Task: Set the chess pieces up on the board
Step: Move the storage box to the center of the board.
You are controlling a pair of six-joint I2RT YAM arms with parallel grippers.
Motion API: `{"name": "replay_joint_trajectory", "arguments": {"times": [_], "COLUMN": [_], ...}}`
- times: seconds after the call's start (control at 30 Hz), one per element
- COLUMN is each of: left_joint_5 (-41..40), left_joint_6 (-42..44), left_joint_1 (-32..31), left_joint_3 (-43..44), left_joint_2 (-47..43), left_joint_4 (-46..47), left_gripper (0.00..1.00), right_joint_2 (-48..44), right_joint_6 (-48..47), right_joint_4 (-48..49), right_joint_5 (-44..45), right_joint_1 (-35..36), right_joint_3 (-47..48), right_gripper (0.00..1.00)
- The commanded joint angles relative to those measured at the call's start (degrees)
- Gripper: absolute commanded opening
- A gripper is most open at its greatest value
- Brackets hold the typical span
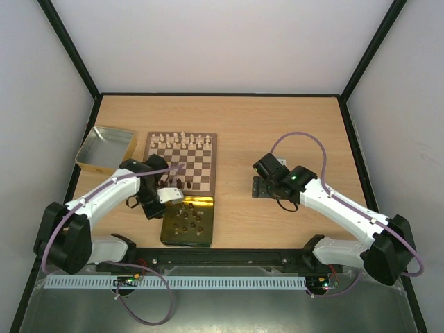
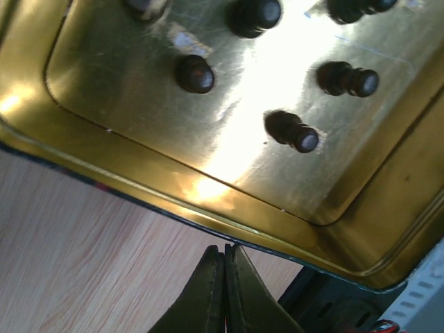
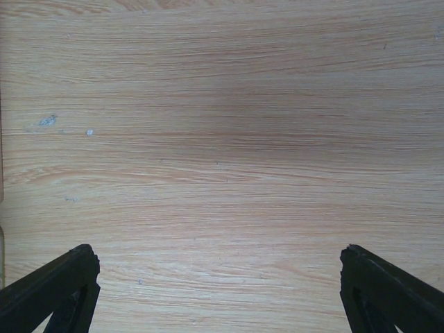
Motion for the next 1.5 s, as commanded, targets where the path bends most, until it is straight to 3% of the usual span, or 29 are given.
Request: {"name": "replay_joint_trajectory", "arguments": {"times": [0.0,0.67,1.03,1.47], "left_joint_5": [2.6,3.6,4.5,5.5], "left_joint_6": [-2.5,-5.4,-7.2,-8.4], "left_joint_1": [-5.3,-15.8,-21.1,-23.6], "left_joint_3": [1.6,9.0,15.0,23.1], "left_joint_2": [1.3,14.3,21.9,30.0], "left_joint_4": [-2.2,4.4,7.5,8.7], "left_gripper": [0.02,0.02,0.02,0.02], "right_joint_2": [-0.3,-0.9,-1.4,4.4], "right_joint_6": [0.9,5.4,4.4,-0.4], "right_joint_4": [-2.4,-2.0,-0.9,2.3], "right_joint_5": [0.7,-4.8,-11.5,-18.7], "right_joint_1": [0.2,0.2,0.2,0.2], "right_joint_3": [0.9,-2.3,-2.6,-4.7], "right_gripper": [0.90,0.85,0.58,0.51]}}
